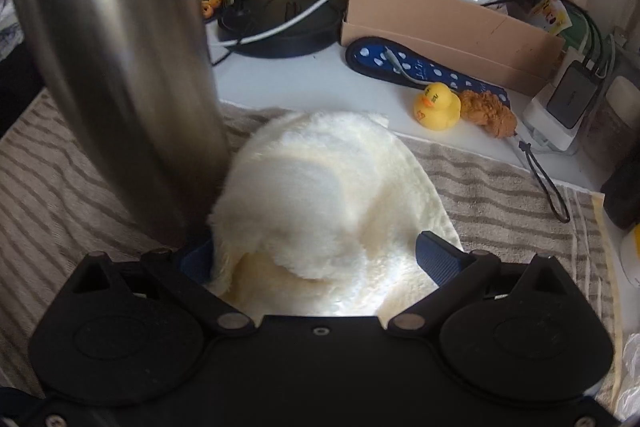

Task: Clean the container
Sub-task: 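Move the right gripper to the cream towel and close on it, then lift the towel with the right gripper while the left gripper grasps the thermos, then wipe the towel over the thermos lid with the right gripper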

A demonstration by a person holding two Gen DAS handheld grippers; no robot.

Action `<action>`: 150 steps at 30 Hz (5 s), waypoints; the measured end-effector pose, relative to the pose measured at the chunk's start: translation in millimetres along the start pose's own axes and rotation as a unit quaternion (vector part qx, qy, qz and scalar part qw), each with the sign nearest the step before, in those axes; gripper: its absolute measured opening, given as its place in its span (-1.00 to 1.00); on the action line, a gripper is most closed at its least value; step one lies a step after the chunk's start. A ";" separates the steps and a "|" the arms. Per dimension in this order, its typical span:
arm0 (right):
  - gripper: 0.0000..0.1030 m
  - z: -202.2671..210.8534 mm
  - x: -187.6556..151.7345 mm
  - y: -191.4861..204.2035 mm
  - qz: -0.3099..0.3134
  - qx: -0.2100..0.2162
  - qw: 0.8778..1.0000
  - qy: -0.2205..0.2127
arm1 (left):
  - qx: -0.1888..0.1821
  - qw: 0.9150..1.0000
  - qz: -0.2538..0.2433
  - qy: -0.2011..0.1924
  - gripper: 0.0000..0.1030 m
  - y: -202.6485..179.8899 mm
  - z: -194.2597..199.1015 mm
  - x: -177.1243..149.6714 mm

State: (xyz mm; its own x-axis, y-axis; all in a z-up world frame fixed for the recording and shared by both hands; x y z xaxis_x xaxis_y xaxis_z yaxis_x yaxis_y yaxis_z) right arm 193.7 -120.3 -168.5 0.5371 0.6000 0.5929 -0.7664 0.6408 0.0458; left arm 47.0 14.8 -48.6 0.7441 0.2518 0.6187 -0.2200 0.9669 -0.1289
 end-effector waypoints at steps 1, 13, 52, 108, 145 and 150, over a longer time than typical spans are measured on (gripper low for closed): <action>0.96 -3.4 -0.1 -0.7 0.006 -0.001 1.000 0.000 | 0.003 1.000 0.001 -0.001 0.74 -0.1 0.3 -0.2; 0.47 -30.0 -3.8 -5.4 0.001 0.020 1.000 -0.003 | 0.029 0.999 0.017 -0.017 0.74 -5.8 0.8 0.9; -0.46 184.0 90.2 -32.2 -0.157 0.127 0.959 -0.199 | -0.031 0.973 -0.156 -0.165 0.74 -11.6 -38.6 11.7; -0.49 118.6 143.9 38.9 -0.067 0.193 0.971 -0.120 | -0.028 0.973 -0.147 -0.173 0.62 34.1 -48.1 7.3; -0.46 130.3 34.0 -60.2 -0.266 0.192 0.935 -0.136 | -0.054 0.982 -0.134 -0.122 0.63 6.9 -8.1 20.5; -0.46 126.1 39.7 -52.0 -0.251 0.211 0.934 -0.143 | -0.045 0.980 -0.125 -0.147 0.64 1.0 -10.1 43.8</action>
State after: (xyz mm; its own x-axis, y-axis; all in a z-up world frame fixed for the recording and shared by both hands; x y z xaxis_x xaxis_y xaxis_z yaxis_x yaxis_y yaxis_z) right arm 210.4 -190.2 -46.0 0.7963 0.0838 0.5991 -0.5464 0.5245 0.6529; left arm 85.6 27.3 -29.4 0.5501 -0.0026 0.8351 0.0118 0.9999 -0.0046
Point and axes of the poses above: each gripper's, at about its wrist camera, not at the fingertips, and z roughly against the way its jaws point, y to its left, x to its top, the point moved 2 cm from there along -z, roughly the way its jaws point, and after that the axes turned 3 degrees about -z, right-handed, at the moved point
